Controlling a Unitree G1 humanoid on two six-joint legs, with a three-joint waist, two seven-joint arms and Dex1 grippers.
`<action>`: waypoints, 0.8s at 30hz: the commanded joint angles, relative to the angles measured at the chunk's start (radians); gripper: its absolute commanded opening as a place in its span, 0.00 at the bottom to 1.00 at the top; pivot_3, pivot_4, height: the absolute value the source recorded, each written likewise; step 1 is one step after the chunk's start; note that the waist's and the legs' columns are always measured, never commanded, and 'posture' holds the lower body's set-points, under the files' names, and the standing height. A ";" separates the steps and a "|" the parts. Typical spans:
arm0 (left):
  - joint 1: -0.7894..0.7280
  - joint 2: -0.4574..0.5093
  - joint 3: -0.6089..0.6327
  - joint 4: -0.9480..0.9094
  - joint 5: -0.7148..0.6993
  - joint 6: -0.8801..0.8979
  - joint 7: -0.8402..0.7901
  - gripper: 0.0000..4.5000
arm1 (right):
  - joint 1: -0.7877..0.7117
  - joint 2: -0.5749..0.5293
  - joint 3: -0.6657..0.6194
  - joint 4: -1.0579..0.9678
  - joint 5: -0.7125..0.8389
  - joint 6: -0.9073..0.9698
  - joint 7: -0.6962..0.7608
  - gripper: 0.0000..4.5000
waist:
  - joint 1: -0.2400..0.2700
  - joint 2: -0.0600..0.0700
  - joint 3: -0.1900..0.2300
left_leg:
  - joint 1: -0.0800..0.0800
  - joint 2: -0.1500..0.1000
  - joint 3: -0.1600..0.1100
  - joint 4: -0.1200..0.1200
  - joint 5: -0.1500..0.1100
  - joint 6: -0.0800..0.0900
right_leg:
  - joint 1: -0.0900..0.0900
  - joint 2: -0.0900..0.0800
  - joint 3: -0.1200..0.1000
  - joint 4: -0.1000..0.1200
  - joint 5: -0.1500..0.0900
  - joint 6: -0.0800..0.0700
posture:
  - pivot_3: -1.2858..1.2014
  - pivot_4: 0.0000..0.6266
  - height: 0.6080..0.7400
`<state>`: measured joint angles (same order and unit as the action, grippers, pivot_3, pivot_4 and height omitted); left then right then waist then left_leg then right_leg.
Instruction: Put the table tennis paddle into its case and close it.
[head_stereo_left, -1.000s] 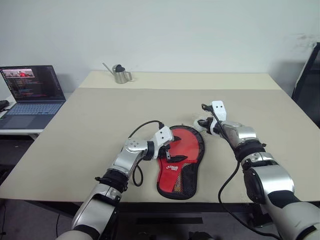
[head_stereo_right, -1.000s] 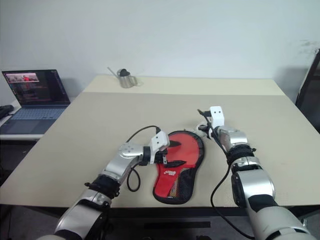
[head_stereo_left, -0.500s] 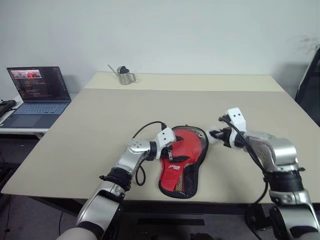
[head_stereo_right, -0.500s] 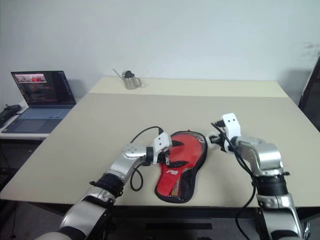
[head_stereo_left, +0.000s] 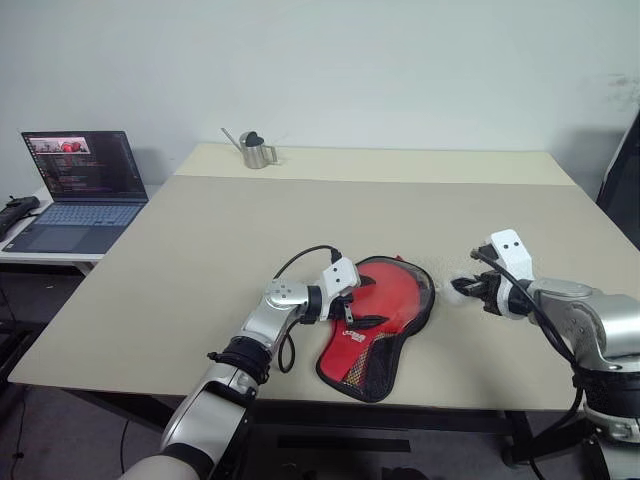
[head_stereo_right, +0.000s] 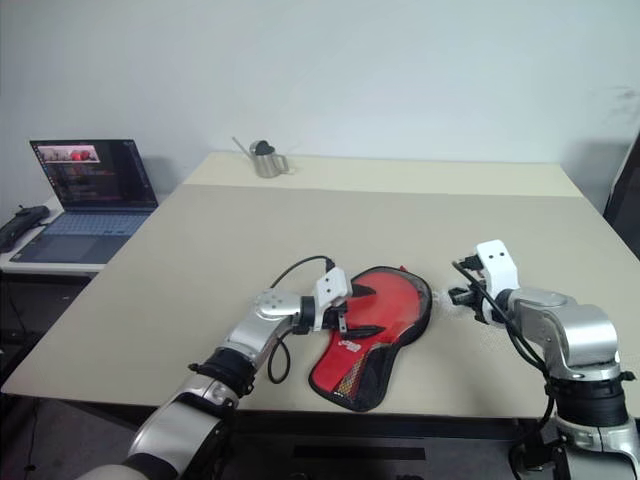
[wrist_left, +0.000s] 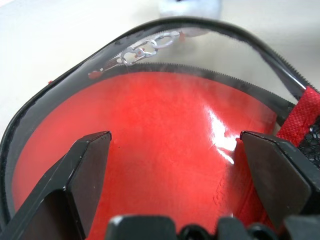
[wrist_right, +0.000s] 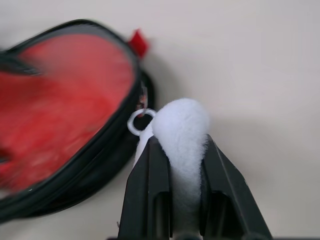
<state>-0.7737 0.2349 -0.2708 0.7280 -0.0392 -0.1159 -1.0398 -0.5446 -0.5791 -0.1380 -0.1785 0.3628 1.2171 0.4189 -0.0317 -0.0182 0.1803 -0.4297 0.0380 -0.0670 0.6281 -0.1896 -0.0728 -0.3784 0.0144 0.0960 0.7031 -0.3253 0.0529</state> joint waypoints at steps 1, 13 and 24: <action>0.034 0.016 -0.019 0.038 0.044 0.028 0.004 1.00 | -0.067 -0.010 -0.040 0.058 -0.034 -0.082 -0.037 0.05 | -0.002 0.000 0.000 | 0.000 0.000 0.000 0.000 0.000 0.000 | 0.000 0.000 0.000 0.000 0.000 0.000 | 0.52 0.24 1.00; 0.052 0.014 -0.024 -0.001 0.044 0.053 0.005 1.00 | -0.184 -0.170 -0.011 0.202 -0.002 -0.124 0.118 0.04 | 0.000 0.000 0.000 | 0.000 0.000 0.001 -0.002 0.000 0.000 | 0.002 0.000 0.000 -0.006 0.001 0.000 | 0.52 0.24 1.00; 0.025 -0.013 -0.033 0.028 0.053 0.050 0.015 1.00 | -0.003 -0.324 -0.042 -0.065 0.205 0.033 0.340 0.04 | 0.003 0.000 0.000 | 0.000 -0.001 0.000 -0.001 0.000 0.000 | 0.003 -0.001 0.000 -0.007 0.001 0.002 | 0.52 0.24 1.00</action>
<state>-0.7651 0.2244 -0.2710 0.7091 -0.0367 -0.0915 -1.0353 -0.5537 -0.8714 -0.1374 -0.1729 0.5247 1.2362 0.7177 -0.0288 -0.0179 0.1803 -0.4294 0.0373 -0.0668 0.6267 -0.1895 -0.0724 -0.3748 0.0132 0.0959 0.6959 -0.3243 0.0550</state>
